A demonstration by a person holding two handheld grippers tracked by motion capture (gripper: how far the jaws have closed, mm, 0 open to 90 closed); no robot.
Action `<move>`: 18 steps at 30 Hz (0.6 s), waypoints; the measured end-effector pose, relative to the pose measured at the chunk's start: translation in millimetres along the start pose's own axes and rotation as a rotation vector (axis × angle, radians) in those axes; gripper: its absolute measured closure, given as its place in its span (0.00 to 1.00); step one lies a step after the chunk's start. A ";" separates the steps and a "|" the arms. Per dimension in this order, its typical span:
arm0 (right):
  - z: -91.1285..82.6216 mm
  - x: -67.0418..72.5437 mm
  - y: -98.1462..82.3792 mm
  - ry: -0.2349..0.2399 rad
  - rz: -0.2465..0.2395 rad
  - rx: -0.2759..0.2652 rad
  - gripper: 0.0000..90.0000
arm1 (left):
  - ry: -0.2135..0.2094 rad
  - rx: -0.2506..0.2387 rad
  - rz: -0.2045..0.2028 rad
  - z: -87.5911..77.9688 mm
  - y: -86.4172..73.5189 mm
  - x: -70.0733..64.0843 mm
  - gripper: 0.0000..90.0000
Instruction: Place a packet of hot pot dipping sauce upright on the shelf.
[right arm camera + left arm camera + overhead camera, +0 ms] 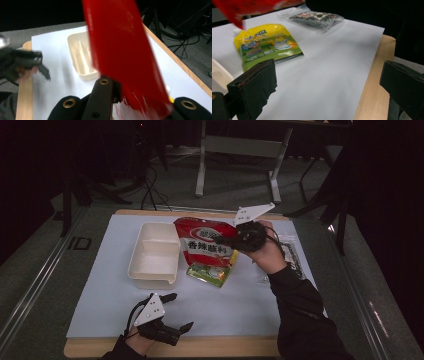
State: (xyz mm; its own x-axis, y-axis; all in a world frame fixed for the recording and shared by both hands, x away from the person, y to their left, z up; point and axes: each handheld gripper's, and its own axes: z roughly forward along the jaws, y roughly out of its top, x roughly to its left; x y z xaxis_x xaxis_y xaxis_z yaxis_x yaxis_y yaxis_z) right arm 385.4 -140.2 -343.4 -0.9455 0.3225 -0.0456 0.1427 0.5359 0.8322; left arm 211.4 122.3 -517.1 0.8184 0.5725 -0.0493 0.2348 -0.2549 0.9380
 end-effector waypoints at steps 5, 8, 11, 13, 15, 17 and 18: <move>18.5 -10.3 11.8 -0.015 0.028 -0.029 1.00 | -0.003 0.014 0.022 3.9 -4.5 -2.5 0.02; 27.3 -16.2 17.2 -0.016 0.044 -0.031 1.00 | -0.004 0.011 0.020 5.2 -5.8 -3.1 0.02; 38.5 -22.7 23.6 -0.011 0.049 -0.029 1.00 | -0.004 0.012 0.033 5.4 -6.2 -4.2 0.02; 45.2 -25.9 27.5 -0.014 0.047 -0.022 1.00 | -0.005 0.010 0.032 5.1 -6.4 -4.1 0.02; 51.1 -28.6 30.7 -0.016 0.045 -0.018 1.00 | -0.007 0.009 0.028 4.9 -6.9 -4.3 0.02; 57.4 -32.0 33.7 -0.006 0.049 -0.017 1.00 | -0.005 0.009 0.032 4.4 -7.9 -4.9 0.02; 60.4 -33.4 35.1 -0.005 0.052 -0.016 1.00 | -0.009 0.011 0.032 4.3 -8.5 -5.4 0.02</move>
State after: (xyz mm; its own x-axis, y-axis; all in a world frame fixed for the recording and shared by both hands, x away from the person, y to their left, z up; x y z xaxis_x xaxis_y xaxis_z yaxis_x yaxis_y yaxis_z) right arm 439.7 -85.0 -346.0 -0.9354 0.3535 -0.0049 0.1867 0.5055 0.8424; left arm 207.2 118.0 -526.2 0.8302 0.5570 -0.0225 0.2142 -0.2814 0.9354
